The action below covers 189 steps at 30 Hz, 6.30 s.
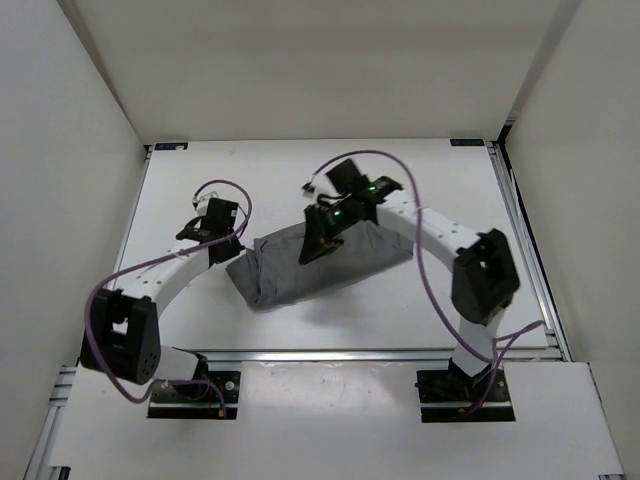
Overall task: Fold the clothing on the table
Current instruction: Fold the skirt
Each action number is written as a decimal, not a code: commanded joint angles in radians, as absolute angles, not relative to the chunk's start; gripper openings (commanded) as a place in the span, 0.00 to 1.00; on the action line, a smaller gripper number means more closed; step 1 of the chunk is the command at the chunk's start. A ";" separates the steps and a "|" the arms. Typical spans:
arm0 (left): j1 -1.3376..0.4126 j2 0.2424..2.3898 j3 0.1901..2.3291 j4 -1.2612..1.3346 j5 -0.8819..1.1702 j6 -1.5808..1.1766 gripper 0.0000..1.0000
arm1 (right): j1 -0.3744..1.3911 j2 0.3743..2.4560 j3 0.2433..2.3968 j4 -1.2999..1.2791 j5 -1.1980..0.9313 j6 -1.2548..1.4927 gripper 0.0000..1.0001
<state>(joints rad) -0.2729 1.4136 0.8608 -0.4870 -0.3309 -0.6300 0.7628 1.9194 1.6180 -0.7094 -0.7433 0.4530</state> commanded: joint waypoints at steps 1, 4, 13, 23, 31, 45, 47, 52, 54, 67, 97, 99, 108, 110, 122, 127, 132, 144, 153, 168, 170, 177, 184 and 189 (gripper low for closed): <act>-0.301 1.309 0.894 -0.517 -0.254 -0.623 0.00 | 0.660 1.796 1.498 -0.678 -0.689 0.478 0.15; -0.342 1.307 0.908 -0.499 -0.097 -0.656 0.00 | 0.525 1.772 1.418 -0.614 -0.670 0.498 0.01; -0.489 1.383 0.784 -0.345 -0.072 -0.790 0.00 | 0.233 1.885 1.463 -0.555 -0.693 0.488 0.00; -0.470 1.460 0.746 -0.518 -0.196 -0.756 0.00 | 0.230 2.158 1.683 -0.708 -0.641 0.399 0.02; -0.466 1.518 0.741 -0.534 -0.207 -0.721 0.00 | 0.245 2.272 1.773 -0.813 -0.543 0.367 0.02; -0.426 1.871 1.210 -0.610 -0.204 -0.588 0.00 | 0.192 1.998 1.238 -0.657 -0.508 0.436 0.00; -0.442 1.948 1.270 -0.633 -0.198 -0.580 0.00 | 0.195 1.941 1.177 -0.588 -0.531 0.437 0.03; -0.460 1.947 1.318 -0.640 -0.170 -0.584 0.00 | 0.137 1.679 1.095 -0.465 -0.502 0.446 0.40; -0.451 1.902 1.307 -0.632 -0.160 -0.591 0.00 | 0.109 1.612 1.126 -0.530 -0.442 0.422 0.53; -0.442 1.698 1.071 -0.577 -0.098 -0.646 0.00 | 0.025 1.375 0.741 -0.569 -0.412 0.543 0.65; -0.436 1.606 0.985 -0.597 -0.104 -0.600 0.00 | -0.017 1.509 0.578 0.058 -0.689 0.629 0.81; -0.443 1.608 0.988 -0.598 -0.103 -0.598 0.00 | 0.017 1.554 0.598 0.058 -0.695 0.623 0.80; -0.449 1.606 0.986 -0.581 -0.075 -0.595 0.00 | 0.084 1.641 0.632 0.029 -0.717 0.617 0.04; -0.457 1.600 0.995 -0.580 -0.074 -0.600 0.00 | 0.074 1.621 0.620 0.020 -0.697 0.623 0.00; -0.308 1.476 1.063 -0.640 -0.216 -0.548 0.28 | -0.051 1.566 0.649 -0.093 -0.707 0.531 0.00; -0.314 1.483 0.936 -0.592 -0.256 -0.555 0.25 | -0.066 1.568 0.672 -0.133 -0.700 0.505 0.00; -0.317 1.514 0.879 -0.518 -0.238 -0.595 0.27 | -0.074 1.556 0.676 -0.167 -0.703 0.477 0.00; -0.412 1.647 0.894 -0.426 -0.180 -0.653 0.25 | -0.147 1.491 0.646 -0.228 -0.690 0.443 0.00; -0.584 1.695 0.917 -0.385 -0.077 -0.732 0.23 | -0.305 1.453 0.715 -0.360 -0.666 0.350 0.00; -0.614 1.700 0.960 -0.399 -0.077 -0.730 0.23 | 0.104 1.437 1.029 -0.279 -0.678 0.578 0.01; -0.614 1.701 0.960 -0.403 -0.081 -0.730 0.23 | 0.172 1.480 1.032 -0.215 -0.693 0.616 0.00; -0.604 1.683 0.934 -0.403 -0.089 -0.735 0.23 | 0.346 1.614 1.113 -0.046 -0.778 0.729 0.00; -0.597 1.672 0.922 -0.410 -0.101 -0.745 0.22 | 0.452 1.753 1.233 0.049 -0.844 0.815 0.00; -0.592 1.658 0.919 -0.410 -0.112 -0.750 0.22 | 0.494 1.867 1.290 0.052 -0.877 0.825 0.00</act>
<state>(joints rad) -0.6025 1.6886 0.9394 -0.3836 -0.0872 -0.7452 0.4732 1.8114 1.2457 -0.0010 -0.8108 0.7898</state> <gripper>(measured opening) 0.222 0.015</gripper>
